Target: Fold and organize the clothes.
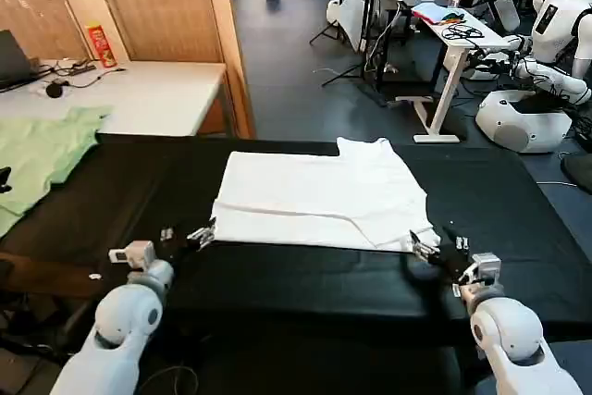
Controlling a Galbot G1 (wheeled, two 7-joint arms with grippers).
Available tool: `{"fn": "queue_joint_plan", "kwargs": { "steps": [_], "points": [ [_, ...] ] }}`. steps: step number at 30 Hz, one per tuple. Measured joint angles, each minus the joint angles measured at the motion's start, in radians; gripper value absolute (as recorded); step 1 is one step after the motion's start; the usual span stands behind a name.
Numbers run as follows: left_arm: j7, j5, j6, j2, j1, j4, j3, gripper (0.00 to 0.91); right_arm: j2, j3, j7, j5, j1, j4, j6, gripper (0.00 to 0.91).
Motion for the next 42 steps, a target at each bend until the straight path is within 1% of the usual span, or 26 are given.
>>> {"fn": "queue_joint_plan", "kwargs": {
  "steps": [1, 2, 5, 7, 8, 9, 10, 11, 12, 13, 14, 15, 16, 17, 21, 26, 29, 35, 38, 42],
  "points": [
    [0.001, -0.003, 0.0, -0.001, 0.002, 0.001, 0.0, 0.731, 0.003, 0.001, 0.0, 0.0, -0.003, -0.001, 0.001, 0.751],
    [0.002, -0.005, 0.0, -0.001, 0.003, 0.002, 0.001, 0.722, 0.006, 0.001, 0.0, 0.0, -0.006, -0.003, 0.001, 0.741],
    [0.005, -0.01, 0.001, -0.004, 0.006, 0.01, 0.002, 0.741, 0.011, 0.002, 0.0, 0.0, -0.012, -0.005, 0.003, 0.741],
    [0.008, -0.01, 0.002, -0.006, 0.007, 0.014, 0.003, 0.731, 0.012, 0.002, 0.001, 0.0, -0.014, -0.003, 0.003, 0.731],
    [0.009, -0.01, 0.003, -0.007, 0.008, 0.015, 0.003, 0.683, 0.013, 0.003, 0.001, 0.0, -0.014, -0.002, 0.003, 0.702],
    [0.01, -0.01, 0.004, -0.008, 0.008, 0.019, 0.004, 0.605, 0.013, 0.003, 0.002, 0.001, -0.013, -0.001, 0.003, 0.673],
    [0.01, -0.01, 0.006, -0.01, 0.008, 0.023, 0.004, 0.4, 0.013, 0.003, 0.002, 0.001, -0.013, -0.001, 0.003, 0.605],
    [0.01, -0.01, 0.008, -0.011, 0.008, 0.027, 0.005, 0.234, 0.013, 0.003, 0.002, 0.001, -0.013, -0.001, 0.003, 0.507],
    [0.01, -0.01, 0.009, -0.012, 0.008, 0.029, 0.005, 0.078, 0.013, 0.003, 0.002, 0.001, -0.013, -0.002, 0.003, 0.449],
    [0.01, -0.013, 0.011, -0.013, 0.009, 0.029, 0.005, 0.0, 0.013, 0.003, 0.002, 0.001, -0.012, -0.003, 0.003, 0.312],
    [0.01, -0.017, 0.011, -0.013, 0.011, 0.029, 0.005, 0.0, 0.013, 0.003, 0.002, 0.001, -0.012, -0.003, 0.002, 0.224],
    [0.01, -0.02, 0.011, -0.013, 0.013, 0.027, 0.005, 0.0, 0.013, 0.003, 0.002, 0.001, -0.012, -0.004, 0.002, 0.176],
    [0.01, -0.021, 0.012, -0.013, 0.015, 0.026, 0.005, 0.0, 0.013, 0.003, 0.002, 0.001, -0.012, -0.004, 0.002, 0.166],
    [0.01, -0.021, 0.012, -0.013, 0.017, 0.025, 0.005, 0.0, 0.013, 0.002, 0.002, 0.001, -0.011, -0.006, 0.001, 0.117],
    [0.01, -0.021, 0.015, -0.009, 0.025, 0.019, 0.005, 0.0, 0.013, 0.001, 0.005, 0.004, -0.01, -0.015, -0.003, 0.068],
    [0.011, -0.02, 0.015, -0.006, 0.041, 0.007, 0.004, 0.0, 0.018, 0.002, 0.014, 0.008, -0.019, -0.007, -0.02, 0.049],
    [0.01, -0.017, 0.015, -0.006, 0.048, 0.001, 0.004, 0.0, 0.022, 0.013, 0.042, 0.035, -0.037, 0.018, -0.054, 0.039],
    [0.001, 0.002, 0.018, 0.01, 0.078, -0.031, -0.002, 0.0, 0.018, 0.05, 0.101, 0.076, -0.128, 0.12, -0.12, 0.029],
    [-0.002, 0.019, 0.021, 0.032, 0.112, -0.065, -0.014, 0.0, 0.017, 0.07, 0.116, 0.083, -0.18, 0.169, -0.136, 0.029],
    [-0.018, 0.031, 0.026, 0.065, 0.187, -0.131, -0.037, 0.0, 0.022, 0.086, 0.124, 0.08, -0.24, 0.221, -0.139, 0.029]
  ]
}}
